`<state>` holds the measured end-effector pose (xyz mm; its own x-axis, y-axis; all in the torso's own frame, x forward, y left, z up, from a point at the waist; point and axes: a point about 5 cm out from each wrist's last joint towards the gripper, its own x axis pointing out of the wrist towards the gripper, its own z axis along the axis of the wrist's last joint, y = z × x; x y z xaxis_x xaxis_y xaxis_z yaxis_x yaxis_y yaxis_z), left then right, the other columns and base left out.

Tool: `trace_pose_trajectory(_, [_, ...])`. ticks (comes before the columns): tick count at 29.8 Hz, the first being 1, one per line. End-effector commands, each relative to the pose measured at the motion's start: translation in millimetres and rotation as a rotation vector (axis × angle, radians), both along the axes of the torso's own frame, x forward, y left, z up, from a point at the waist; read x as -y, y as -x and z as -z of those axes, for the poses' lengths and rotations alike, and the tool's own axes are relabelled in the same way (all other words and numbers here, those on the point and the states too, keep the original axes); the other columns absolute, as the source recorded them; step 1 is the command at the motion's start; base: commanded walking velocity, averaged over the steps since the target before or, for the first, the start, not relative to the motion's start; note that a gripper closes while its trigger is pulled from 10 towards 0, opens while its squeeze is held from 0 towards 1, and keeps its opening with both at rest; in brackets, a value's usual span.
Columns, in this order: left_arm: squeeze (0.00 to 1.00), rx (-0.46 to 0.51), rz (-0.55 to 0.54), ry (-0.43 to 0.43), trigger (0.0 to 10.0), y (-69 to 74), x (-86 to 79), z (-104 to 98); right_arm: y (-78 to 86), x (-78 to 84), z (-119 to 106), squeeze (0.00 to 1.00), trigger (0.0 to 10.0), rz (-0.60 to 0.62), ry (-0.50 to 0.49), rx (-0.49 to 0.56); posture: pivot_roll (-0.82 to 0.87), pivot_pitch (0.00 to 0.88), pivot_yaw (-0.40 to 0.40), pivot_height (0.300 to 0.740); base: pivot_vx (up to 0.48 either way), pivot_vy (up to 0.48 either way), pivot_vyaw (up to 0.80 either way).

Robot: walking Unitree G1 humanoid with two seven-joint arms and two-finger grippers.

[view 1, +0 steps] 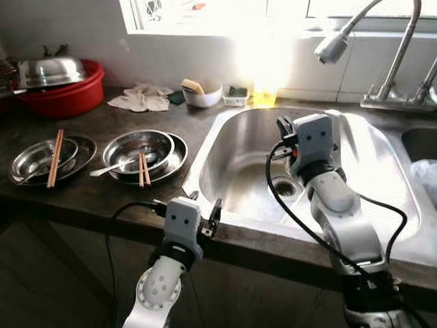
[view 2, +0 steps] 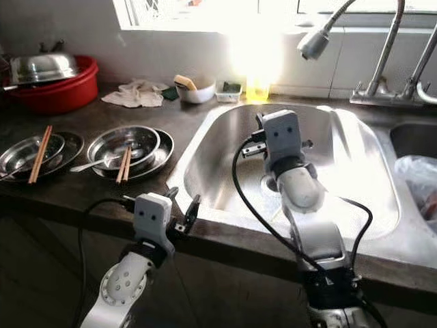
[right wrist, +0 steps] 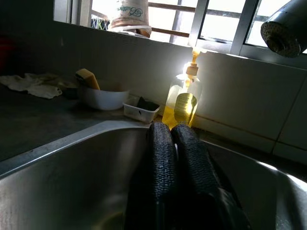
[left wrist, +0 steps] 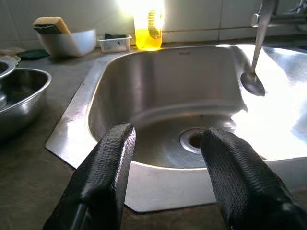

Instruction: Kitchen organization

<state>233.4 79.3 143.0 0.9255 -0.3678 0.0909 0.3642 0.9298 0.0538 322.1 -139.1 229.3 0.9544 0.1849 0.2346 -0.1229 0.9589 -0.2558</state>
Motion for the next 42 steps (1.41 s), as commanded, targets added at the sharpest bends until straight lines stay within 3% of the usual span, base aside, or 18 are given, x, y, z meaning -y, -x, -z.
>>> trace_pose_trajectory(1, [0.00, 0.006, -0.005, -0.009, 10.0, 2.7, -1.6, -2, -1.9, -2.3, 8, 0.00, 10.0, -0.008, 0.023, -0.044, 0.07, 0.073, 0.006, 0.740, 0.000, 0.000, 0.00])
trace_pose_trajectory(13, [0.00, -0.012, 0.012, -0.001, 10.0, 11.6, 1.0, -2, -14.2, 5.8, 54, 0.00, 10.0, 0.059, 0.168, -0.288, 0.09, 0.110, 0.006, 0.740, 0.000, 0.000, 0.00])
trace_pose_trajectory(20, [0.00, -0.020, 0.013, -0.002, 10.0, 15.4, 0.8, -1, -12.3, 5.0, 69, 0.04, 10.0, 0.039, 0.210, -0.372, 0.09, 0.120, 0.006, 0.740, 0.000, 0.000, 0.00])
trace_pose_trajectory(21, [0.00, -0.023, 0.012, -0.004, 10.0, 15.7, 0.4, -1, -11.6, 5.3, 72, 1.00, 10.0, 0.036, 0.211, -0.383, 0.09, 0.121, 0.006, 0.740, 0.000, 0.000, 0.00])
trace_pose_trajectory(32, [0.00, -0.035, 0.019, -0.010, 10.0, 16.9, -0.3, 2, -7.9, 6.1, 72, 1.00, 10.0, 0.032, 0.204, -0.364, 0.09, 0.109, 0.009, 0.740, 0.000, 0.000, 0.00])
trace_pose_trajectory(38, [0.00, -0.043, 0.001, -0.011, 10.0, 16.4, -4.3, 4, 0.7, 10.1, 61, 1.00, 10.0, 0.070, 0.107, -0.261, 0.09, 0.099, 0.008, 0.740, 0.000, 0.000, 0.00])
trace_pose_trajectory(40, [0.00, -0.043, 0.002, -0.014, 10.0, 16.2, -4.6, 4, 4.1, 8.8, 56, 0.08, 10.0, 0.065, 0.110, -0.210, 0.09, 0.092, 0.009, 0.740, 0.000, 0.000, 0.00])
trace_pose_trajectory(41, [0.00, -0.043, 0.003, -0.015, 10.0, 16.2, -4.7, 5, 9.1, 7.4, 50, 0.00, 10.0, 0.053, 0.077, -0.172, 0.09, 0.089, 0.011, 0.740, 0.000, 0.000, 0.00])
trace_pose_trajectory(42, [0.00, -0.043, 0.005, -0.016, 10.0, 16.0, -4.7, 5, 12.8, 6.6, 46, 0.00, 10.0, 0.046, 0.051, -0.146, 0.09, 0.087, 0.010, 0.740, 0.000, 0.000, 0.00])
